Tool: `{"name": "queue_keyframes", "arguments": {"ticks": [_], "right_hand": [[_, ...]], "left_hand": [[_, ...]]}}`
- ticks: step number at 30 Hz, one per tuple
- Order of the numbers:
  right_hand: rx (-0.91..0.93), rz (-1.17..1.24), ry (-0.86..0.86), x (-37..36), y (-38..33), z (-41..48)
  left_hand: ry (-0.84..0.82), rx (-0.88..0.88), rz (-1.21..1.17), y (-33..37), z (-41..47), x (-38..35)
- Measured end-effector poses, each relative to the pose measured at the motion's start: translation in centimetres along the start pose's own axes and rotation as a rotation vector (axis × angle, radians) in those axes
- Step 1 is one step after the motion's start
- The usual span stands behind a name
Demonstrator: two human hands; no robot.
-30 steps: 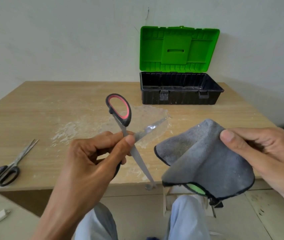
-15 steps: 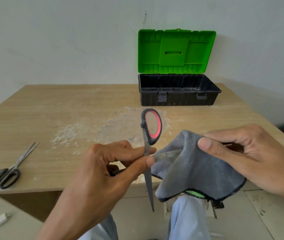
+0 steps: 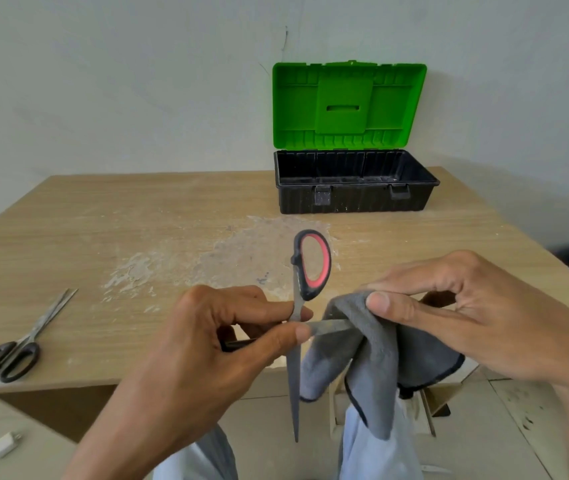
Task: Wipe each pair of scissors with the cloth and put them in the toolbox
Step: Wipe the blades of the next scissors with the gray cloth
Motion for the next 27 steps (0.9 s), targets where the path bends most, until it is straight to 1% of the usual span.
{"name": "queue_keyframes", "arguments": {"ticks": [5, 12, 14, 16, 20, 22, 27], "right_hand": [[-0.003, -0.018, 0.023, 0.6, 0.1, -0.2], [-0.011, 0.001, -0.024, -1.7, -1.0, 0.4], [-0.005, -0.029, -0.023, -2.5, -0.8, 0.6], [-0.002, -0.006, 0.012, -2.7, -0.7, 0.8], [0.004, 0.081, 0.048, -2.5, -0.8, 0.7], [-0.003, 0.129, 0.040, -2.5, -0.8, 0.7], [-0.025, 0.178, 0.015, -2.4, -0.4, 0.4]], "left_hand": [[0.032, -0.001, 0.030, -0.2, 0.1, 0.3], [0.028, -0.037, 0.034, -0.3, 0.4, -0.5], [0.049, -0.009, -0.021, -0.6, 0.4, -0.4], [0.056, 0.028, -0.077, -0.9, 0.4, -0.3], [0.002, 0.169, -0.184, -2.2, 0.1, -1.0], [-0.021, 0.235, -0.202, -3.1, 0.0, -1.3], [0.027, 0.325, -0.220, -4.6, -0.2, -0.9]]}}
Point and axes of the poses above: each hand's wrist, its own z-axis towards the middle knuckle, its own x-axis out of the back of the hand, y = z × x, the point moved 10 cm from there along z, towards the middle knuckle, and after that the axes turned 15 degrees about -z, right-handed, at the moved point
